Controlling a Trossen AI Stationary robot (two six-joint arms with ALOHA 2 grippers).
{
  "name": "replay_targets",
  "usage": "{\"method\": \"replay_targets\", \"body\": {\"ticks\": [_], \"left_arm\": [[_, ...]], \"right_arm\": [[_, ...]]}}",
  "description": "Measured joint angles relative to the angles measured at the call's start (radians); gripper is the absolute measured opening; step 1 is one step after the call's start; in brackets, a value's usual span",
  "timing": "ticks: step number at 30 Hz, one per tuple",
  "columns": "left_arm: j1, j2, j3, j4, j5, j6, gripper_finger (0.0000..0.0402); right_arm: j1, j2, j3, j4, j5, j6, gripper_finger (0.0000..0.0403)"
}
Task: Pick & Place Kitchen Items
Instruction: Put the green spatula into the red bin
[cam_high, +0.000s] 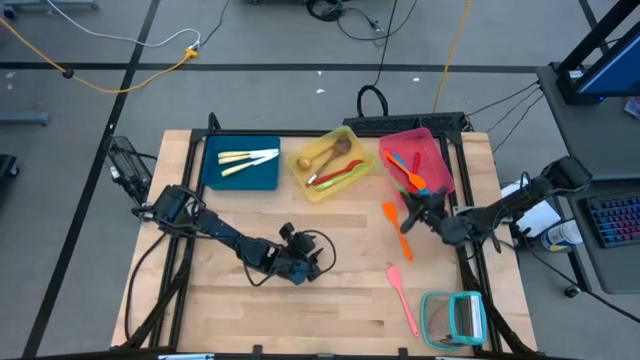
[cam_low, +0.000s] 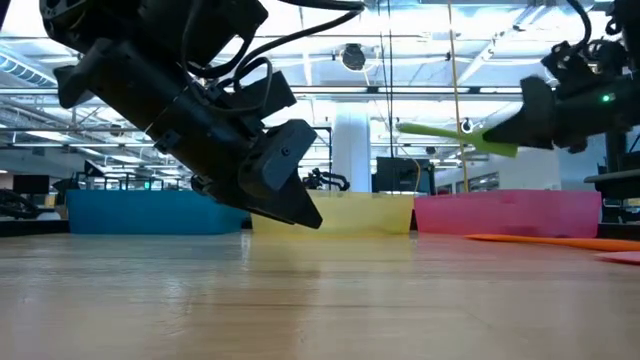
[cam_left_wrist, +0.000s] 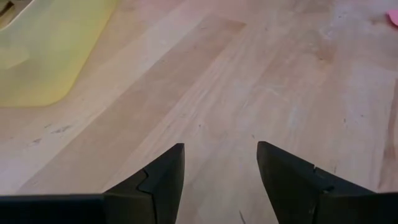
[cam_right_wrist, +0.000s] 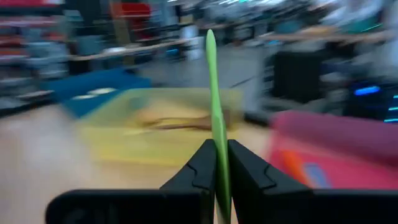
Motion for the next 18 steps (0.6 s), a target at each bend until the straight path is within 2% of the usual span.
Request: {"method": "replay_targets", "body": {"ticks": [4, 10, 13, 18], "left_arm": [[-0.001, 0.0, 0.0, 0.0, 0.001, -0.002, 0.0207], [-0.001, 0.0, 0.0, 0.0, 0.0, -0.026, 0.0207], [-0.001, 0.0, 0.0, 0.0, 0.0, -0.029, 0.0207], [-0.001, 0.0, 0.0, 0.0, 0.0, -0.029, 0.0207]], "right_arm": [[-0.001, 0.01, -0.005, -0.045, 0.188, -0.02, 0.0018], [-0.048, 0.02, -0.007, -0.059, 0.281, -0.003, 0.0018], [-0.097, 0.02, -0.007, -0.063, 0.246, 0.024, 0.0018], [-0.205, 0.021, -0.007, -0.148, 0.042, 0.134, 0.0018]]}}
